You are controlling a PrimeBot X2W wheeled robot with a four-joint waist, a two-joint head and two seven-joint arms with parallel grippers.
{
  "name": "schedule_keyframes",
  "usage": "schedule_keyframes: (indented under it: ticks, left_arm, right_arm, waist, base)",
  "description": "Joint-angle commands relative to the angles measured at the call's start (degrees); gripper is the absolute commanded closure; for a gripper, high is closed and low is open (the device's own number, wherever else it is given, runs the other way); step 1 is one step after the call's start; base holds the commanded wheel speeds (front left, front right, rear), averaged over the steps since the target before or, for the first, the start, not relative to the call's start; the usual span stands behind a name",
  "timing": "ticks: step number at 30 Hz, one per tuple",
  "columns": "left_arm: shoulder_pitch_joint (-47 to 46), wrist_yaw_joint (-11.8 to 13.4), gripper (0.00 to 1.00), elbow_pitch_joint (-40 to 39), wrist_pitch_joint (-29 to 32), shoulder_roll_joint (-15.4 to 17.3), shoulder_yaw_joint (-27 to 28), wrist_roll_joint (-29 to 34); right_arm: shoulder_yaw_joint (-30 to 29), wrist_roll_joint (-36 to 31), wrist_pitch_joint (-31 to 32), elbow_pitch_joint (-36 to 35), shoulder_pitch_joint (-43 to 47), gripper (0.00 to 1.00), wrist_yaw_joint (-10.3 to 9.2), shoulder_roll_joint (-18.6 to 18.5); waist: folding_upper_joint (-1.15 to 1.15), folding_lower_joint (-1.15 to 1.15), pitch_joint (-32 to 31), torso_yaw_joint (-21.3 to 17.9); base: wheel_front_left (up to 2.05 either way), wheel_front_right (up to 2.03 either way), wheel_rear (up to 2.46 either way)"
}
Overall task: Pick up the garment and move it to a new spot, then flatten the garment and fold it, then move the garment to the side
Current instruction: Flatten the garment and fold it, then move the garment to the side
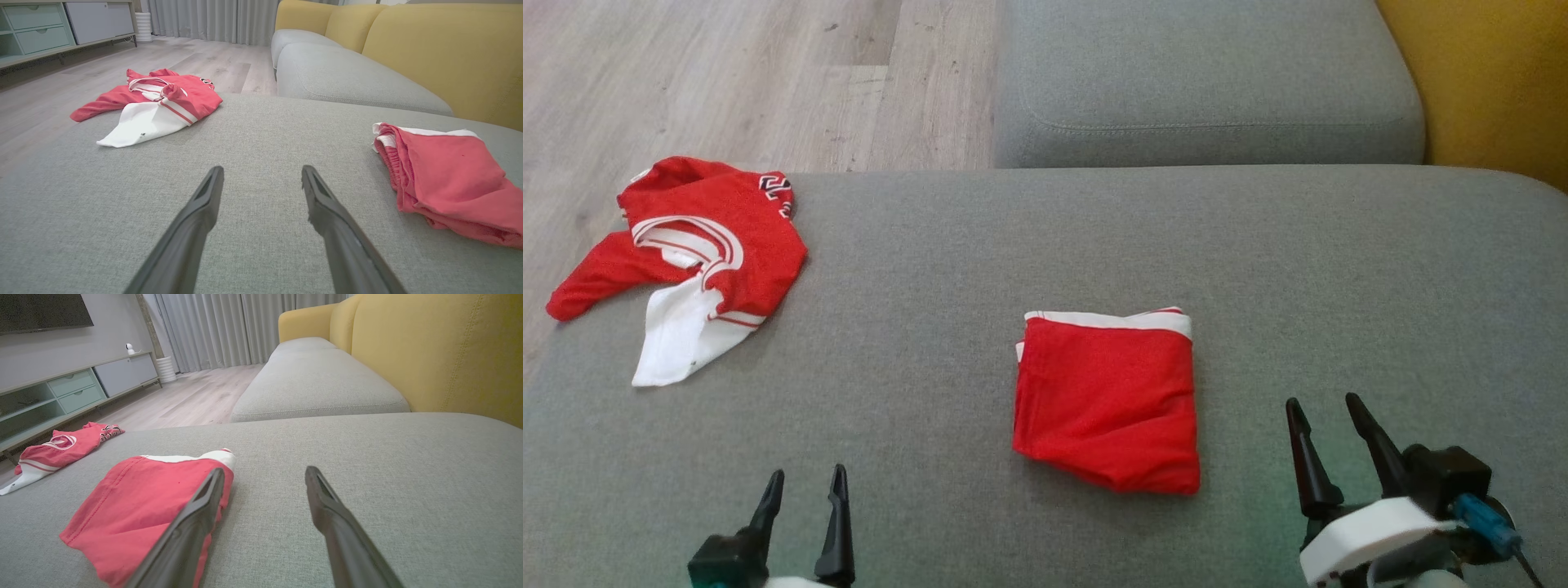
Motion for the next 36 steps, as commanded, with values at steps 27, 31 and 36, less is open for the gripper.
schedule_keyframes:
  ticks: [27, 31, 36]
  left_arm:
    - [-1.97, 0.94, 0.0, -2.57, 0.24, 1.97, 1.89, -0.24]
    - [-2.39, 0.88, 0.0, -2.73, 0.17, 1.82, 1.69, 0.04]
    - [-3.11, 1.29, 0.0, -3.84, 0.13, 1.7, 1.57, 0.63]
  right_arm:
    - [2.42, -0.1, 2.49, -3.45, -0.75, 0.0, 0.39, -0.33]
    - [2.39, 0.14, 5.41, -3.58, -4.09, 0.0, 0.39, -0.33]
    - [1.02, -1.5, 12.41, -3.73, -9.46, 0.0, 0.39, -0.33]
  waist:
    - [0.0, 0.0, -0.17, 1.21]
    - [0.0, 0.0, 0.59, 2.21]
    - [0.0, 0.0, 1.76, 4.38]
  base:
    - [0.0, 0.0, 0.0]
    - [0.0, 0.0, 0.0]
    - [0.0, 0.0, 0.0]
